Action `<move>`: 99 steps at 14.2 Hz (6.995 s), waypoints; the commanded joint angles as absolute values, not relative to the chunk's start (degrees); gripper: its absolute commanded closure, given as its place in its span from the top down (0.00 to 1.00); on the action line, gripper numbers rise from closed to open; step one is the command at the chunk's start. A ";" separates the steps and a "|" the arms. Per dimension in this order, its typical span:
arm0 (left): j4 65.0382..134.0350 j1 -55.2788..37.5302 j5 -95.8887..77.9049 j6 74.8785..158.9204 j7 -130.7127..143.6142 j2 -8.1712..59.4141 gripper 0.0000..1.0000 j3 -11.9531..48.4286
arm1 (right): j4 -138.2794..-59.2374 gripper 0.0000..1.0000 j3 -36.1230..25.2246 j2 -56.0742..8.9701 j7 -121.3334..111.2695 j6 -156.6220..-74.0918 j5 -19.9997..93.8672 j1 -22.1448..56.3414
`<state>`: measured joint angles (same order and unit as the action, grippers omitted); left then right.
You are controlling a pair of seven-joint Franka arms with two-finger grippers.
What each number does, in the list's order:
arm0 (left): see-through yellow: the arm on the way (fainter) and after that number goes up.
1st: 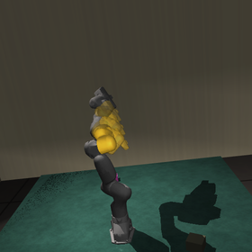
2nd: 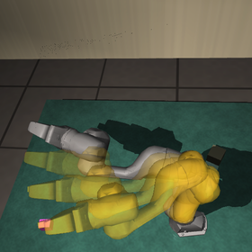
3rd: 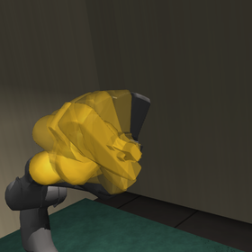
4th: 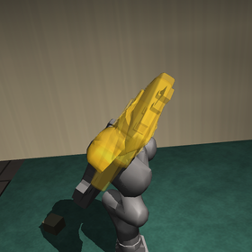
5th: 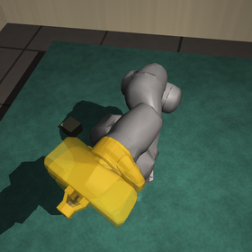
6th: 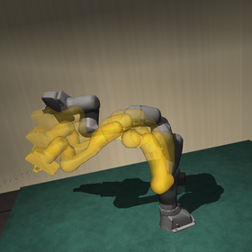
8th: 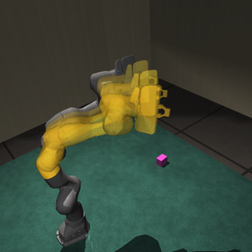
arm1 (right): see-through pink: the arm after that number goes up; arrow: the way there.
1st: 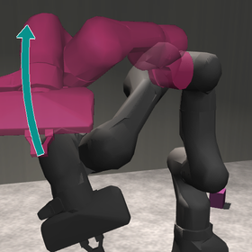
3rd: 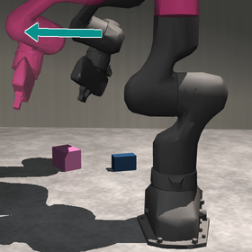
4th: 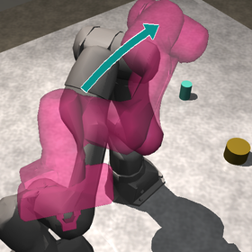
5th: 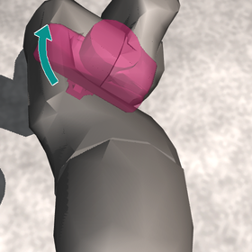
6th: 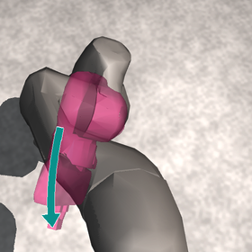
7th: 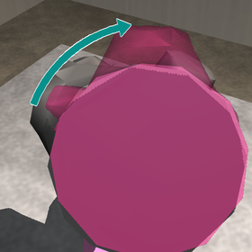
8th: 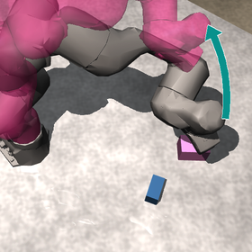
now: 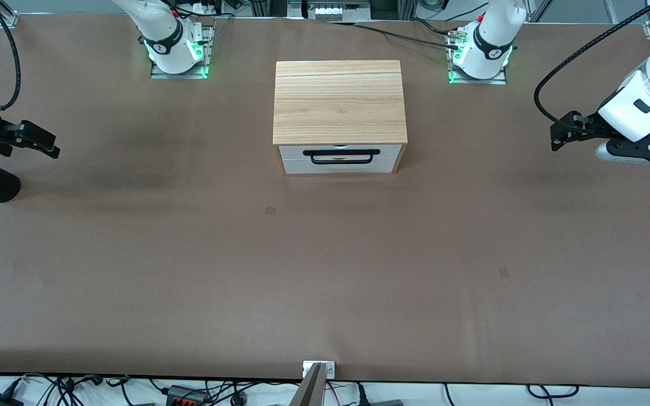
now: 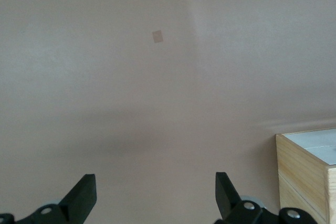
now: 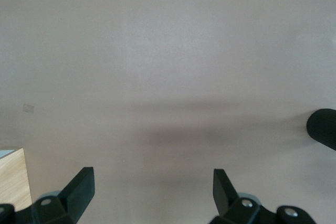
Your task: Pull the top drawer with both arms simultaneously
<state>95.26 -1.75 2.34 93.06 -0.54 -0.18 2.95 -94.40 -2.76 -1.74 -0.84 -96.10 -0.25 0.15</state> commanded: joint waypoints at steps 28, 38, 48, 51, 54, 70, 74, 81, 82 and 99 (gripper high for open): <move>109.69 3.95 -40.05 90.34 -25.88 12.02 1.00 4.57 | -94.04 1.00 -2.20 -23.10 -9.38 -99.49 36.52 8.61; 109.95 -1.57 -79.25 93.08 -47.28 30.85 1.00 7.38 | -94.57 1.00 -2.11 -36.82 -39.09 -97.38 72.22 12.38; 117.16 -8.70 -94.31 95.01 -68.72 36.73 0.85 8.17 | -100.62 1.00 -0.28 -42.28 -52.81 -96.33 91.93 21.19; 118.82 -8.61 -94.31 94.66 -69.08 37.09 0.64 8.26 | -103.61 1.00 0.26 -41.93 -55.10 -95.63 92.28 21.53; 119.71 -8.09 -94.31 94.22 -68.56 37.00 0.49 8.26 | -104.76 1.00 2.54 -41.84 -56.94 -95.89 92.81 21.62; 120.59 -6.59 -94.13 92.28 -67.68 37.18 0.07 8.17 | -107.05 0.17 2.72 -41.75 -62.58 -95.19 94.04 23.29; 120.59 -6.59 -94.13 92.28 -67.68 37.18 0.05 8.17 | -106.61 0.02 2.64 -41.92 -63.54 -95.27 94.04 22.85; 119.62 -6.33 -93.69 92.29 -67.59 37.18 0.01 8.09 | -103.98 0.01 2.55 -42.45 -62.76 -95.97 94.04 22.59; 119.01 -6.33 -93.69 92.37 -67.41 37.26 0.01 8.00 | -103.45 0.01 2.55 -42.97 -62.67 -95.98 94.04 22.59; 98.18 -3.87 -93.43 92.55 -59.07 49.65 0.01 7.21 | -82.55 0.01 1.85 -54.57 -53.53 -97.38 93.52 18.37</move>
<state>101.62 -5.55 -93.12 93.47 -58.48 46.97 7.49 -86.64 2.02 -52.48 -54.89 -97.68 93.51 20.79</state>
